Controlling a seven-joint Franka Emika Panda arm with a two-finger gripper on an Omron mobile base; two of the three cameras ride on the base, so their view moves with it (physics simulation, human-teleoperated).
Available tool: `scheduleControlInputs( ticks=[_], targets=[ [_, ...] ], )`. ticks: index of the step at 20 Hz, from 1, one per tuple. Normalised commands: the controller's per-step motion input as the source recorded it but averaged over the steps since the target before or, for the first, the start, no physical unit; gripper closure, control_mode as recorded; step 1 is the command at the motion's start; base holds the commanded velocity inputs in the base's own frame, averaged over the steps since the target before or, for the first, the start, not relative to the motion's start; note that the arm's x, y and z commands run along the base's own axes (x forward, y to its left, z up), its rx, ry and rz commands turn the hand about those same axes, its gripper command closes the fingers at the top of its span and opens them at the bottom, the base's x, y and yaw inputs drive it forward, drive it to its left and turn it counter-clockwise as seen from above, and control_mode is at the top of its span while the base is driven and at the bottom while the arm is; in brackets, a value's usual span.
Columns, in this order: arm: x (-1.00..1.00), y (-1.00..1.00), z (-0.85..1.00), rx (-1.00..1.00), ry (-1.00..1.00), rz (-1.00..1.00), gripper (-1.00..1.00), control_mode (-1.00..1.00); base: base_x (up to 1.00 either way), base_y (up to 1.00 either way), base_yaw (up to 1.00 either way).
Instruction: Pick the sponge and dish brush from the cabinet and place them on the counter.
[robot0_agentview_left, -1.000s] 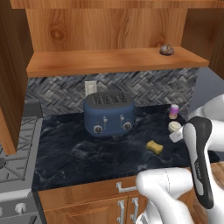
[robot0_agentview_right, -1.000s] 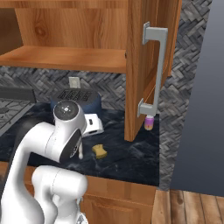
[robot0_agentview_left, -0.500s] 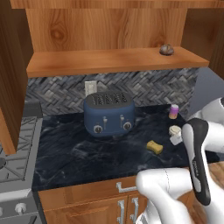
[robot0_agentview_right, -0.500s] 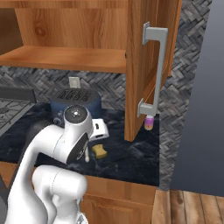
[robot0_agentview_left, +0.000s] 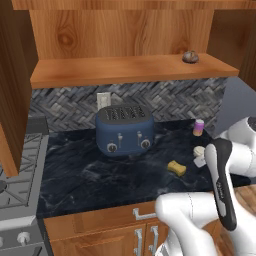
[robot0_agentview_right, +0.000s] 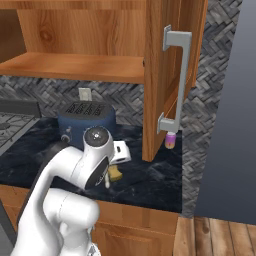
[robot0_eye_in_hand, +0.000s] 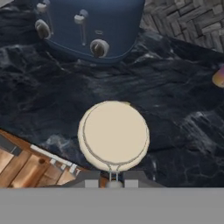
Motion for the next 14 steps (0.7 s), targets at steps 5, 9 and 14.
scheduleControlInputs(
  ticks=[5,9,14],
  targets=[
    [0.21,-0.23,-0.23,-0.01,0.0,-0.02,1.0,-1.0,0.0,0.0,0.0],
    [0.26,-0.18,-0.27,-0.01,-0.01,-0.02,1.0,-1.0,0.0,0.0,0.0],
    [0.34,-0.15,-0.3,-0.02,-0.03,-0.01,1.0,-1.0,0.0,0.0,0.0]
  ],
)
